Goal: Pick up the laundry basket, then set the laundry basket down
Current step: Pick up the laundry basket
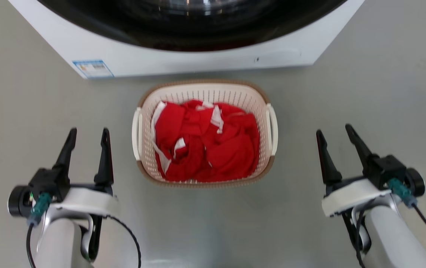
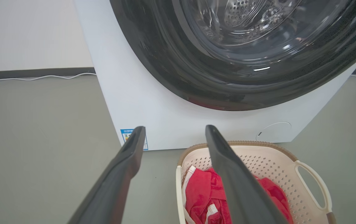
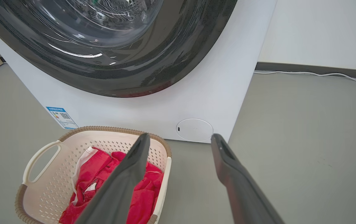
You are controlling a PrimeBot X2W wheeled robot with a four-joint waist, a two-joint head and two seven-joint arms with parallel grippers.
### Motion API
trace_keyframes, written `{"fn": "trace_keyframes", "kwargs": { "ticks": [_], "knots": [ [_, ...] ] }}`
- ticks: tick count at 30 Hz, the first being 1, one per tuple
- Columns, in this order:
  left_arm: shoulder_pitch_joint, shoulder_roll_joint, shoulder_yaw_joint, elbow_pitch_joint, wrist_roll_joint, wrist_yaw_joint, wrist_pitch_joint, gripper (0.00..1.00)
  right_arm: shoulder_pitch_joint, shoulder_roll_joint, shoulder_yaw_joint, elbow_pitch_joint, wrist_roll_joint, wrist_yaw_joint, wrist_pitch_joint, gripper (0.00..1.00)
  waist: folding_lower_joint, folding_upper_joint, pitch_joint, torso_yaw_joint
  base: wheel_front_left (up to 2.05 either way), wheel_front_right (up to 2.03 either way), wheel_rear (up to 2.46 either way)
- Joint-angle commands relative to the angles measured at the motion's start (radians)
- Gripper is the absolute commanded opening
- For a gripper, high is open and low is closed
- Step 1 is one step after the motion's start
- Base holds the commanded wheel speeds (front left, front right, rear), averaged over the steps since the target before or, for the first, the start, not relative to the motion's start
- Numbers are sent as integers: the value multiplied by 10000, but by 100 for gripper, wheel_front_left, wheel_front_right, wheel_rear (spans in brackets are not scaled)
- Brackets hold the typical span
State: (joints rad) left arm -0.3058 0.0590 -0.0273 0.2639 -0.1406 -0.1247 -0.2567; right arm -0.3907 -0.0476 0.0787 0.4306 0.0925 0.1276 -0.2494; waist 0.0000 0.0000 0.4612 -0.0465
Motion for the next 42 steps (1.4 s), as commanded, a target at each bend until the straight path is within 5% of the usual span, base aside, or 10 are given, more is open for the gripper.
{"fn": "trace_keyframes", "kwargs": {
  "ticks": [1, 15, 42],
  "knots": [
    [-414, 271, 227, -116, -64, -59, -51, 100, -259, -26, 237, -175, 136, 31, -124, 100, 0, 0, 812, 35, 0, 0, 0],
    [-2668, 382, -270, 1361, 46, -59, -51, 100, -2105, -26, 314, 730, 327, 31, -124, 100, 0, 0, 3043, 473, 0, 0, 0],
    [-4765, 389, -1630, 4721, -491, -59, -51, 100, -3771, -26, 1285, 3285, 1331, 31, -124, 100, 0, 0, 3938, 441, 0, 0, 0]
  ]
}}
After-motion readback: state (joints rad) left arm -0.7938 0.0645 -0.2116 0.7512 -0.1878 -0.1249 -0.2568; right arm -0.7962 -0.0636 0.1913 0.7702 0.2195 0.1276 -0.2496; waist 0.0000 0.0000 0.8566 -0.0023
